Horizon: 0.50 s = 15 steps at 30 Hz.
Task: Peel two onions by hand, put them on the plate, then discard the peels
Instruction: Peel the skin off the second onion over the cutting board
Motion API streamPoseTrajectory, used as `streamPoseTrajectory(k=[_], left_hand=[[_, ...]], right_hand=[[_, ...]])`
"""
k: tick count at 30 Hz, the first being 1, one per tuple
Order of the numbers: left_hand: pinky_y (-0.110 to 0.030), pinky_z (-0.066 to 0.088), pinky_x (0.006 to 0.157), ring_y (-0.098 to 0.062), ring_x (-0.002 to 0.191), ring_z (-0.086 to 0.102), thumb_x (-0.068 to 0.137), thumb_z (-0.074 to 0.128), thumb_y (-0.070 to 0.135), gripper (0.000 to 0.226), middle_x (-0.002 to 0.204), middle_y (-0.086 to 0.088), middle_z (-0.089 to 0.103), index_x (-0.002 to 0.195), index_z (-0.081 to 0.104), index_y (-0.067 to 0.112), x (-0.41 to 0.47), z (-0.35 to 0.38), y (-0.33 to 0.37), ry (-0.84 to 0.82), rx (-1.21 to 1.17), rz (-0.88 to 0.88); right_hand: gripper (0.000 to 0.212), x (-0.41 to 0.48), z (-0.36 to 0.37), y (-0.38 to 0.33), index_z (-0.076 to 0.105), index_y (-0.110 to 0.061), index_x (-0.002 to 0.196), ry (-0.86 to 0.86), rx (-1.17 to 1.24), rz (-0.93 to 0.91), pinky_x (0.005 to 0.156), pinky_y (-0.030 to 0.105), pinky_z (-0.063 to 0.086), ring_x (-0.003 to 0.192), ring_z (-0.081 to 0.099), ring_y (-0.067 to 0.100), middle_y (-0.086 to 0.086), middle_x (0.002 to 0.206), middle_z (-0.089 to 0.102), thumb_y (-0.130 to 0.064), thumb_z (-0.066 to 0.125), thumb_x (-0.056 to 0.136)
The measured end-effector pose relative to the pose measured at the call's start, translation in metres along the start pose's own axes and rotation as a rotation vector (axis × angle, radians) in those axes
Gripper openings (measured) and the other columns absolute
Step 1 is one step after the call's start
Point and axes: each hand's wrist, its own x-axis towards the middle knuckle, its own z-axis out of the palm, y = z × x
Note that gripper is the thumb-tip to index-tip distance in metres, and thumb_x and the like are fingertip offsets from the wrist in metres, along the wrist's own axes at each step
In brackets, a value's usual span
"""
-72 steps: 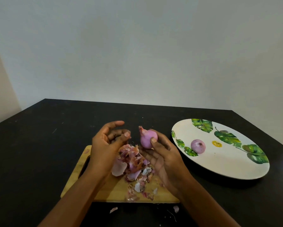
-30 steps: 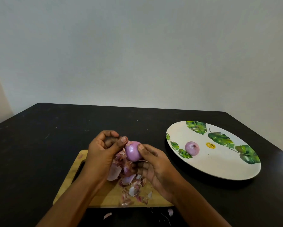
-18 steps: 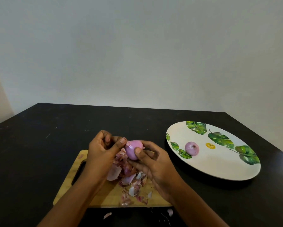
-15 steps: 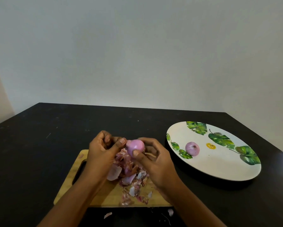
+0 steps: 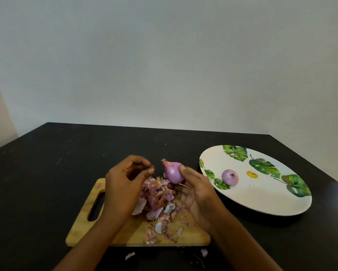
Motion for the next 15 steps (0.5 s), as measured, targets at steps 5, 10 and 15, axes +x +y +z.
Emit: streamPoseTrajectory(k=[5,10,15], left_hand=[[-0.011,0.041,0.071,0.012,0.092,0.054,0.081,0.051,0.046,0.01,0.086,0.033,0.053,0.09,0.054,0.046,-0.0059,0.0036,-0.0024,0.006,0.221,0.247],[-0.005,0.044,0.079,0.015,0.102,0.051,0.08,0.057,0.049,0.027,0.105,0.031,0.051,0.106,0.051,0.045,-0.007,0.005,-0.0063,-0.049,0.179,0.287],[-0.008,0.044,0.085,0.003,0.094,0.054,0.085,0.054,0.026,0.023,0.099,0.015,0.059,0.105,0.063,0.023,-0.006,0.0043,-0.0076,-0.118,0.31,0.573]], right_hand=[[0.048,-0.0032,0.0035,-0.002,0.065,-0.001,0.11,-0.012,-0.028,0.059,0.074,0.031,0.059,0.088,0.073,0.028,0.02,0.097,0.073,-0.042,0.056,0.085],[0.054,-0.0036,0.0051,-0.0055,0.069,-0.006,0.107,0.044,-0.191,0.106,0.081,0.035,0.058,0.086,0.073,0.024,0.014,0.092,0.075,-0.054,0.055,0.087],[0.06,-0.0061,0.0061,-0.0074,0.072,-0.004,0.091,0.09,-0.206,0.139,0.094,0.048,0.051,0.084,0.068,0.031,0.025,0.095,0.072,-0.062,0.063,0.077]])
